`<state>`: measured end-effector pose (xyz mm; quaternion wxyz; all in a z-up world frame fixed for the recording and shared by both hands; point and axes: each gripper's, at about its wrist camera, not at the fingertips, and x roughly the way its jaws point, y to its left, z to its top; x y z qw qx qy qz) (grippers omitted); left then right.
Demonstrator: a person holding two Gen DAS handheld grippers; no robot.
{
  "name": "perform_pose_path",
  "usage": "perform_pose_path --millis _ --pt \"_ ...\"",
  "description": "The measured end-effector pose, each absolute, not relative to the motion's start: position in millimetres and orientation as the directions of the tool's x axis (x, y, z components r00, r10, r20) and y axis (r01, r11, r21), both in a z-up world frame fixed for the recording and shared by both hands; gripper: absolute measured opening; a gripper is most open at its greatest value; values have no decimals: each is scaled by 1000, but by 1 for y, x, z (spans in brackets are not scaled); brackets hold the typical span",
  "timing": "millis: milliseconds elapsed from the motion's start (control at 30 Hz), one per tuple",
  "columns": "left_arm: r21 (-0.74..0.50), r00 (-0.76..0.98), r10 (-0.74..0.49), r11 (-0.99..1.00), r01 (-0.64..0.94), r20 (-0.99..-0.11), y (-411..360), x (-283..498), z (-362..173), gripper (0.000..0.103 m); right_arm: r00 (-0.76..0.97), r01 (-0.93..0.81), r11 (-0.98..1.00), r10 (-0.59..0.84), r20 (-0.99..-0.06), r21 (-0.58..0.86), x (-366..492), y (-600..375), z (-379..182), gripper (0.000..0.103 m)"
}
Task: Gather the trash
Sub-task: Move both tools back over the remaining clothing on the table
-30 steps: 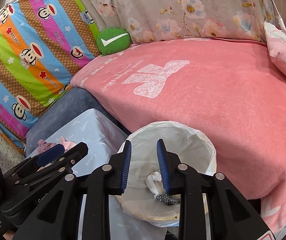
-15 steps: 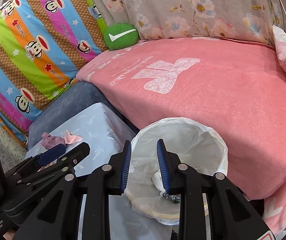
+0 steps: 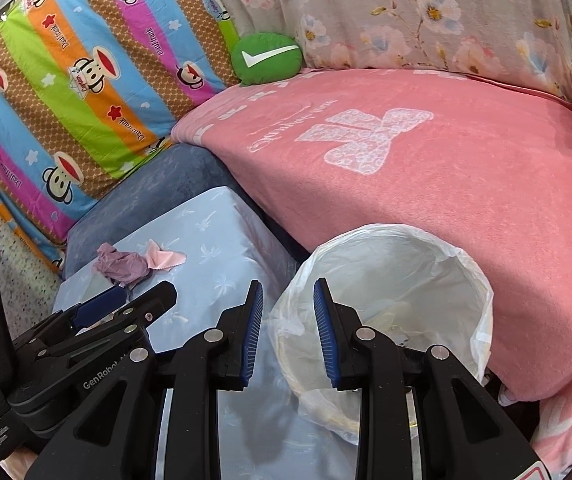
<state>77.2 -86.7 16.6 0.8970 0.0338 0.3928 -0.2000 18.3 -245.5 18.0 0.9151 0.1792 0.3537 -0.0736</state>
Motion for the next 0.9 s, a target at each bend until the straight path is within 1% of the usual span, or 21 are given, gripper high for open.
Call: perform_pose_path --millis 233,300,367,900 --pt "-102 619 -299 937 333 -726 -60 85 11 64 732 228 936 15 -681 266 28 -224 16 27" --pt "-102 621 -288 943 317 -729 -51 88 9 65 731 220 939 20 -683 263 31 -219 15 31" --pt "-106 621 -276 949 297 -734 -41 91 6 67 729 211 942 26 -684 260 35 -211 14 32" --pt "-106 596 -146 989 103 -789 55 125 -32 68 685 111 965 100 -722 239 72 -146 -5 32"
